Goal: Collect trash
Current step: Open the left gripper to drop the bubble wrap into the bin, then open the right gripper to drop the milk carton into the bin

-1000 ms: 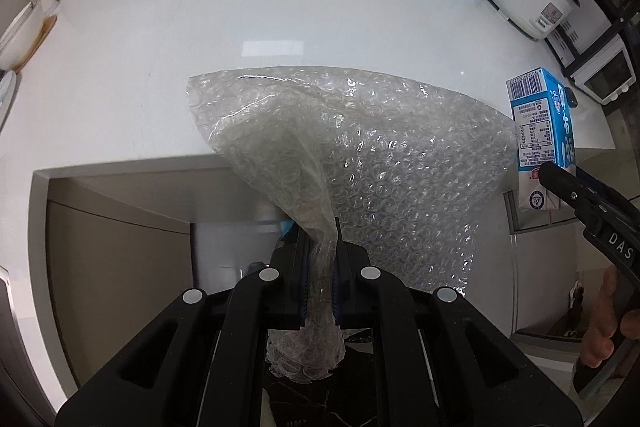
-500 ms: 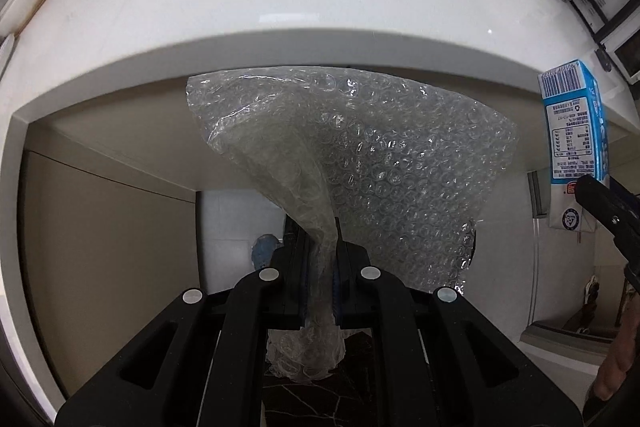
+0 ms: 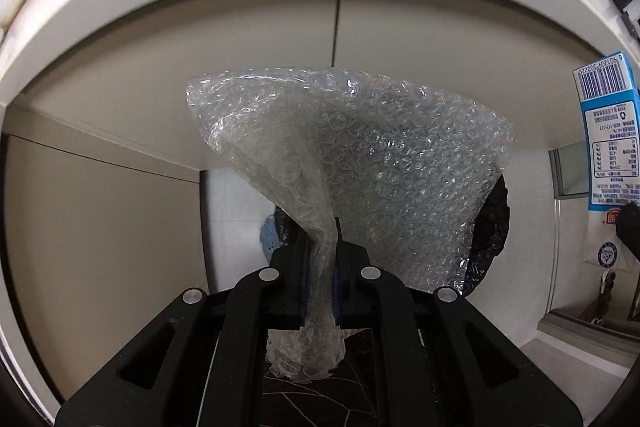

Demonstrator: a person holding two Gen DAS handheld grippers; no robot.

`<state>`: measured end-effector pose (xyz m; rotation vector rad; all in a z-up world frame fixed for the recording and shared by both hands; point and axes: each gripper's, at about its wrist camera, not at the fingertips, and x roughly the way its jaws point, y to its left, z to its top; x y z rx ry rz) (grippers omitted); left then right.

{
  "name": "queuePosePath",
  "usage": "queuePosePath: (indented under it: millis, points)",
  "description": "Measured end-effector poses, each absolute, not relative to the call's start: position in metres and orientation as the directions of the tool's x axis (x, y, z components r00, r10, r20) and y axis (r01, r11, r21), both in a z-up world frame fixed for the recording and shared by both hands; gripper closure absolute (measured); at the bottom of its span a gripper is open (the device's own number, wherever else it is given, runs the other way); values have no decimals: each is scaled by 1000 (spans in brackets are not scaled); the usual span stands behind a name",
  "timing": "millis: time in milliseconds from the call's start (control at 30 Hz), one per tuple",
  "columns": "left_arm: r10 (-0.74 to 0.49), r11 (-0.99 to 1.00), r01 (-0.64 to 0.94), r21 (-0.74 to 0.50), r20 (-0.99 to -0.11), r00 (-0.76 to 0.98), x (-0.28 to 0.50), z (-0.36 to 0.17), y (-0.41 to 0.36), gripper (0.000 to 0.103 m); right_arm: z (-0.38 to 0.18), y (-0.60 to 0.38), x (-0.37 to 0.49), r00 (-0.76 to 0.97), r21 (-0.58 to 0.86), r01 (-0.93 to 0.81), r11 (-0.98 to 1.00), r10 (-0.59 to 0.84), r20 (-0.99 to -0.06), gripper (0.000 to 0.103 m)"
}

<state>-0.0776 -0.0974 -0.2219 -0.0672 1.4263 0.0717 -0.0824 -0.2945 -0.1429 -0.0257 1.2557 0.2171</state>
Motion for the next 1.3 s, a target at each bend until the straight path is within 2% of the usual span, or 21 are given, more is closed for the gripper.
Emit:
queuePosePath:
  millis: [233, 333, 400, 533, 567, 633, 700, 800, 900, 1300]
  points:
    - [-14, 998, -52, -22, -990, 142, -77, -232, -105, 94, -151, -304, -83, 271, 91, -152, 984, 130, -954, 42]
    - [-9, 1000, -24, -13, -987, 161, -77, -228, -108, 87, -152, -306, -84, 270, 95, -140, 986, 131, -954, 42]
    - [-13, 1000, -21, -17, -985, 170, -80, -226, -106, 73, -154, -308, -84, 266, 101, -133, 986, 133, -955, 42]
    - [-26, 999, -17, -30, -978, 205, -83, -213, -100, 53, -152, -302, -79, 268, 110, -125, 986, 140, -953, 42]
    - [-35, 999, -21, -41, -976, 213, -83, -207, -101, 44, -152, -301, -78, 269, 109, -127, 986, 140, -953, 42]
    - [-50, 998, -27, -58, -970, 237, -86, -199, -94, 37, -151, -300, -77, 272, 113, -131, 985, 146, -951, 42]
    - [-63, 996, -41, -76, -963, 261, -89, -191, -85, 22, -152, -296, -74, 271, 120, -132, 984, 152, -951, 42]
    - [-86, 992, -66, -109, -955, 286, -95, -187, -79, 12, -156, -290, -70, 263, 125, -138, 982, 158, -952, 42]
    - [-98, 988, -84, -129, -946, 310, -95, -180, -69, 6, -159, -282, -68, 253, 128, -150, 980, 163, -954, 42]
    - [-71, 988, -105, -109, -945, 318, -89, -173, -45, 6, -193, -236, -49, 177, 131, -195, 972, 166, -970, 42]
